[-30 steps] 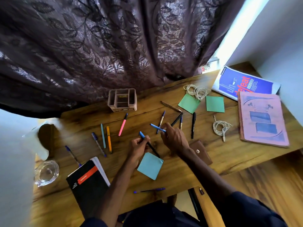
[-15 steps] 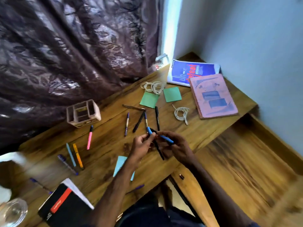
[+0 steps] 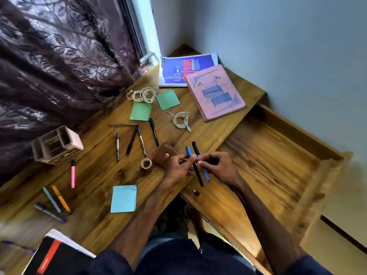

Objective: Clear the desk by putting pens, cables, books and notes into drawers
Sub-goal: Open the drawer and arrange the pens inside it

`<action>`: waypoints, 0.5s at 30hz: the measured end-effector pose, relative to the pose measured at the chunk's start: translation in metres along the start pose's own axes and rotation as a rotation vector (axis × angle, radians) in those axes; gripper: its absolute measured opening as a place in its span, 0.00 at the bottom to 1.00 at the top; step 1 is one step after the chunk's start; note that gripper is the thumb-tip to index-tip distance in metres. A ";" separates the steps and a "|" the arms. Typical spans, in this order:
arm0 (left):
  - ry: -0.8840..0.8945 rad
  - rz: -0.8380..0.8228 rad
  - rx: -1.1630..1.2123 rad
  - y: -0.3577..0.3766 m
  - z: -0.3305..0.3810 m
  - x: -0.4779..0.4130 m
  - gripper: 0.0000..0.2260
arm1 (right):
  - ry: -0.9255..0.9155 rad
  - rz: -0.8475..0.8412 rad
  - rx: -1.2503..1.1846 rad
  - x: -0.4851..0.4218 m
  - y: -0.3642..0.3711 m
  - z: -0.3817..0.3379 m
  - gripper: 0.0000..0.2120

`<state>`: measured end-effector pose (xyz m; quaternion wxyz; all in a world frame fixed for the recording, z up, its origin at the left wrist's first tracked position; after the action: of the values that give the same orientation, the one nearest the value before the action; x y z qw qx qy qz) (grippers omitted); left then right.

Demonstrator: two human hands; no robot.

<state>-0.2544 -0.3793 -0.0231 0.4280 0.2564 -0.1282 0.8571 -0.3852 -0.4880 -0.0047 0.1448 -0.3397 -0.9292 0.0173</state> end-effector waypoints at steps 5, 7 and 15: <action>-0.048 0.045 -0.078 0.043 -0.029 -0.002 0.08 | 0.158 0.126 -0.001 0.023 -0.027 0.047 0.09; -0.118 0.088 -0.065 0.057 -0.046 -0.002 0.10 | 0.240 0.179 0.005 0.035 -0.035 0.066 0.11; -0.305 0.108 -0.139 0.095 -0.088 -0.010 0.10 | 0.483 0.264 0.054 0.055 -0.043 0.125 0.13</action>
<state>-0.3544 -0.4043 -0.1017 0.3736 0.3459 -0.2642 0.8191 -0.4871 -0.4777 -0.1044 0.3675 -0.4481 -0.8147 -0.0209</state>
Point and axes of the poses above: each hand's wrist, its own x-axis away from the middle knuckle, its own y-axis out of the palm, z = x × y, the point moved 3 cm from there along -x, towards the middle knuckle
